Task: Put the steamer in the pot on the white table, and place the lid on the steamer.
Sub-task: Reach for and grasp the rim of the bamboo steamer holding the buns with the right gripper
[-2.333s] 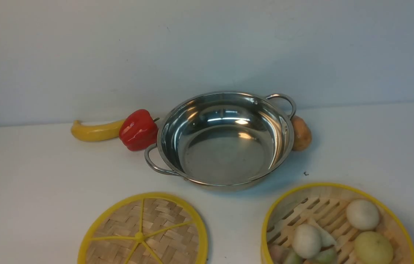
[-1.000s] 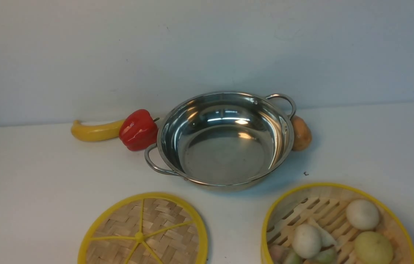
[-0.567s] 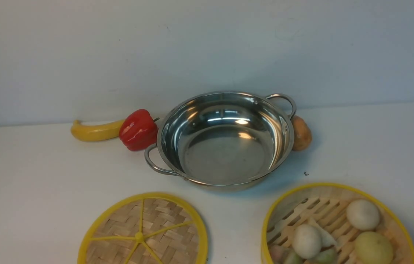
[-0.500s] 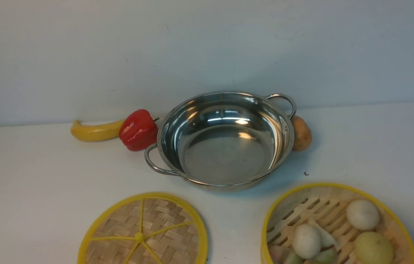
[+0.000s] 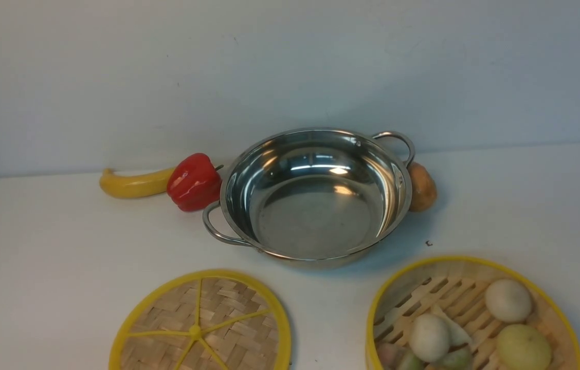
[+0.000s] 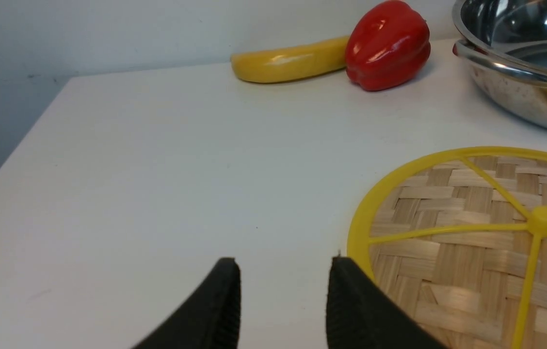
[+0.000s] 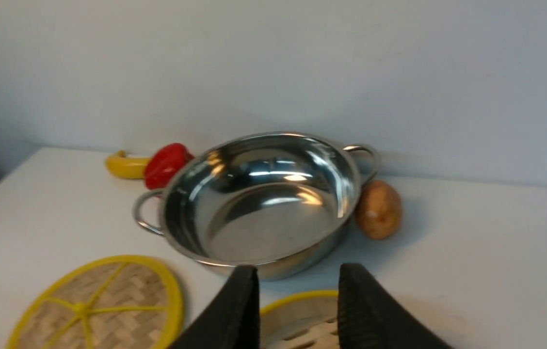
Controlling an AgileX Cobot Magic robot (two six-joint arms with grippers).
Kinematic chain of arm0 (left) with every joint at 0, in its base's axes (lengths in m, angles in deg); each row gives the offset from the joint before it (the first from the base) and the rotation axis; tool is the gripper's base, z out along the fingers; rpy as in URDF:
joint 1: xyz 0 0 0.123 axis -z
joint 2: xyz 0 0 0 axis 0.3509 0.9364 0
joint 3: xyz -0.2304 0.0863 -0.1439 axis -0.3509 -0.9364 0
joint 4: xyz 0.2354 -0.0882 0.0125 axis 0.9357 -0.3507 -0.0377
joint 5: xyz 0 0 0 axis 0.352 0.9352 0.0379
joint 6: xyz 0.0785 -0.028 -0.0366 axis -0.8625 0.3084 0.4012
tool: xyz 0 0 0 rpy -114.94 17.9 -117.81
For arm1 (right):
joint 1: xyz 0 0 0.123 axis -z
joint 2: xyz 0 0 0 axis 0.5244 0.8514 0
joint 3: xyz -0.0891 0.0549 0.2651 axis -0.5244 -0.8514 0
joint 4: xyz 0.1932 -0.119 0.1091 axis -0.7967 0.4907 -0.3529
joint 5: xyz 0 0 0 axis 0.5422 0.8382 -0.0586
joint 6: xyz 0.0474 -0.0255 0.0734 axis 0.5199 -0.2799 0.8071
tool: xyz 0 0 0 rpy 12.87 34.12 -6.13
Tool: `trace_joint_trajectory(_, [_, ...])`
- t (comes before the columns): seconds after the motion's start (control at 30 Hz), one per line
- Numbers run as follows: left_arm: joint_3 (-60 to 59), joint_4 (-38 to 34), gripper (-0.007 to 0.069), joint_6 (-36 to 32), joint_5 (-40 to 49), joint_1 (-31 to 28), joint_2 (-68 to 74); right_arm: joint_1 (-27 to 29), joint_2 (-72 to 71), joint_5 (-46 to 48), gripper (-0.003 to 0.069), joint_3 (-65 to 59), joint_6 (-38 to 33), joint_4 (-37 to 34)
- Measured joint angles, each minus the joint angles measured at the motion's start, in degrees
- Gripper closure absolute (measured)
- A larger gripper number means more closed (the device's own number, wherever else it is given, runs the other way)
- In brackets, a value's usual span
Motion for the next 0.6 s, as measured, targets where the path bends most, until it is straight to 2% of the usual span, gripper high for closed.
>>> trace_joint_trajectory(0.13, [0.0, 0.0, 0.0379, 0.0, 0.0, 0.0, 0.0, 0.0, 4.51, 2.78, 0.0414, 0.95, 1.12, -4.73])
trace_joint_trajectory(0.3, [0.0, 0.0, 0.0379, 0.0, 0.0, 0.0, 0.0, 0.0, 13.36, 14.07, 0.0414, 3.0, 0.81, -4.51])
trace_joint_trajectory(0.4, [0.0, 0.0, 0.0379, 0.0, 0.0, 0.0, 0.0, 0.0, 17.76, 15.38, 0.0414, 3.93, -1.07, -4.31])
trace_joint_trajectory(0.47, [0.0, 0.0, 0.0379, 0.0, 0.0, 0.0, 0.0, 0.0, 20.09, 15.31, 0.0414, 5.04, -1.7, -3.24])
trace_joint_trajectory(0.6, [0.0, 0.0, 0.0379, 0.0, 0.0, 0.0, 0.0, 0.0, 26.75, 15.62, 0.0401, 7.15, 2.31, 5.82])
